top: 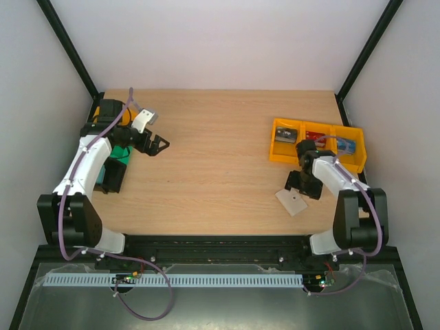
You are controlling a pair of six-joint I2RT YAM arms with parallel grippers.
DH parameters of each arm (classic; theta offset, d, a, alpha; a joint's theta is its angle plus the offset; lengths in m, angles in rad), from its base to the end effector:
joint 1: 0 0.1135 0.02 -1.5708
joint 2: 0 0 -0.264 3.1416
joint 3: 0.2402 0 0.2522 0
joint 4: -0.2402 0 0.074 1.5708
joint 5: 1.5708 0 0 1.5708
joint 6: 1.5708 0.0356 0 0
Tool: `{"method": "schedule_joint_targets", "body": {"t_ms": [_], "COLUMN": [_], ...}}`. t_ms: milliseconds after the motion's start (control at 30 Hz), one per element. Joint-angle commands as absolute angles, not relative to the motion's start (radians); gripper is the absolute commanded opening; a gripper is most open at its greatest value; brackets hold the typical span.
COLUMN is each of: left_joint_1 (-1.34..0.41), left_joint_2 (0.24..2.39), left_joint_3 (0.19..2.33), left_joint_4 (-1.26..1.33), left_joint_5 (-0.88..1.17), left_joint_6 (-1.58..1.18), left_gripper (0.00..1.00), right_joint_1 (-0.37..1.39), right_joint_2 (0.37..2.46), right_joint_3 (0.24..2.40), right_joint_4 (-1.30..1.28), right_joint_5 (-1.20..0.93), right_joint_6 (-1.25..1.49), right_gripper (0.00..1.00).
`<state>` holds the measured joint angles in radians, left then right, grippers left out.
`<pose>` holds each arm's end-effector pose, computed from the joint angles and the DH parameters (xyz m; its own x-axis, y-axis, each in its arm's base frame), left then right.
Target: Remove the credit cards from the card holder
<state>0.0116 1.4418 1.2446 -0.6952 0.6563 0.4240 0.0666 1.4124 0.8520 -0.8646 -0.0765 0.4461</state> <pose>0.3024 -0.0182 0.3066 -0.5558 0.3195 -0.7674 0.6609 0.7298 -0.1748 0.2329 0.0183 0.1865 -0.9240 0.3695 -0.0984 0.3561 0.9252 0.1309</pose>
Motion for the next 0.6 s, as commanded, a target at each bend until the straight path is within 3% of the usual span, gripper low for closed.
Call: {"method": "schedule_joint_targets", "body": {"t_ms": [0, 233, 400, 567], "left_joint_1": [0.017, 0.017, 0.017, 0.019], "left_joint_2": [1.456, 1.465, 1.461, 1.451], "left_joint_3": [1.270, 1.281, 1.279, 1.273], "left_joint_4": [-0.743, -0.750, -0.754, -0.756], "left_joint_5": [0.692, 0.698, 0.687, 0.665], "left_joint_6": [0.459, 0.456, 0.451, 0.447], "left_gripper": [1.00, 1.00, 1.00, 0.99], "right_joint_1": [0.133, 0.386, 0.619, 0.732], "right_joint_2": [1.516, 1.703, 1.817, 1.911], "right_joint_3": [0.835, 0.841, 1.018, 1.192], "right_joint_4": [-0.906, -0.758, -0.571, -0.427], "right_joint_5": [-0.050, -0.227, -0.311, -0.348], "right_joint_6": [0.475, 0.570, 0.728, 0.833], "right_gripper": [0.77, 0.69, 0.67, 0.67]}}
